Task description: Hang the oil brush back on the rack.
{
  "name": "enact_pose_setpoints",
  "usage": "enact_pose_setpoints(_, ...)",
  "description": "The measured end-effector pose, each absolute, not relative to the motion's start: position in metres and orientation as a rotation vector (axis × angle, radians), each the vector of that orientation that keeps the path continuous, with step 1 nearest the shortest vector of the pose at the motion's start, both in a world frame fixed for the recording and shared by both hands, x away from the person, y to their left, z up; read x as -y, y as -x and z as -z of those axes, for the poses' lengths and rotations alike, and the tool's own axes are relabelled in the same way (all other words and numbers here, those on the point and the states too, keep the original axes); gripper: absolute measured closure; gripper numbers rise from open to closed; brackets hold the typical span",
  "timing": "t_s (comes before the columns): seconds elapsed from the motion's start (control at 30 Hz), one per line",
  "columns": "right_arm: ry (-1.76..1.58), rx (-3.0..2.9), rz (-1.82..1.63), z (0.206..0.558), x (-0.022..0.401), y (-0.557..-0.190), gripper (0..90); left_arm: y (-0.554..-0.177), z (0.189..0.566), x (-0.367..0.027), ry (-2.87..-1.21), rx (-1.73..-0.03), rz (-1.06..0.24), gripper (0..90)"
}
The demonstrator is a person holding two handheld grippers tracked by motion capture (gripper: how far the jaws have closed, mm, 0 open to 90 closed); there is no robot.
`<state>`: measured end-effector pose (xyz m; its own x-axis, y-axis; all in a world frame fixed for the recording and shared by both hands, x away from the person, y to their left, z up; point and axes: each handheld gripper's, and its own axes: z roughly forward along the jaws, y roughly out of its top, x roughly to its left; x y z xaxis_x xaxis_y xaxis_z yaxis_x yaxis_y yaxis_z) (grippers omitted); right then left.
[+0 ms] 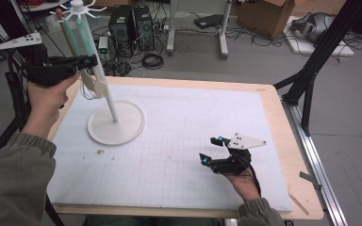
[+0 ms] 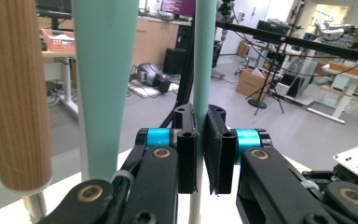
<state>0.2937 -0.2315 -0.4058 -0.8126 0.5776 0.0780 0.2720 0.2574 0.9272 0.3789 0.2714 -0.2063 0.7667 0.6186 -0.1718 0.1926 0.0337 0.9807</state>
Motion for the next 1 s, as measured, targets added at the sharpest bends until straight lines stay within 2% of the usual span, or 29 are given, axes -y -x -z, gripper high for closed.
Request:
enact_pose_setpoints(0.37, -0.793, -2.251, -1.573, 0.405, 0.231, -0.293, 23.8, -0.37, 0.204, -0.27, -1.596, -0.684, -0.48, 71.8)
enact_pose_setpoints(0.57, -0.793, -2.242, -1.563, 0.405, 0.233, -0.294, 23.8, -0.365, 0.203, -0.274, -1.624, -0.702, -0.534, 61.0)
enact_pose_setpoints(1.0, -0.819, -2.245, -1.548, 0.405, 0.234, -0.294, 23.7, -0.352, 0.218, -0.285, -1.674, -0.729, -0.571, 44.9)
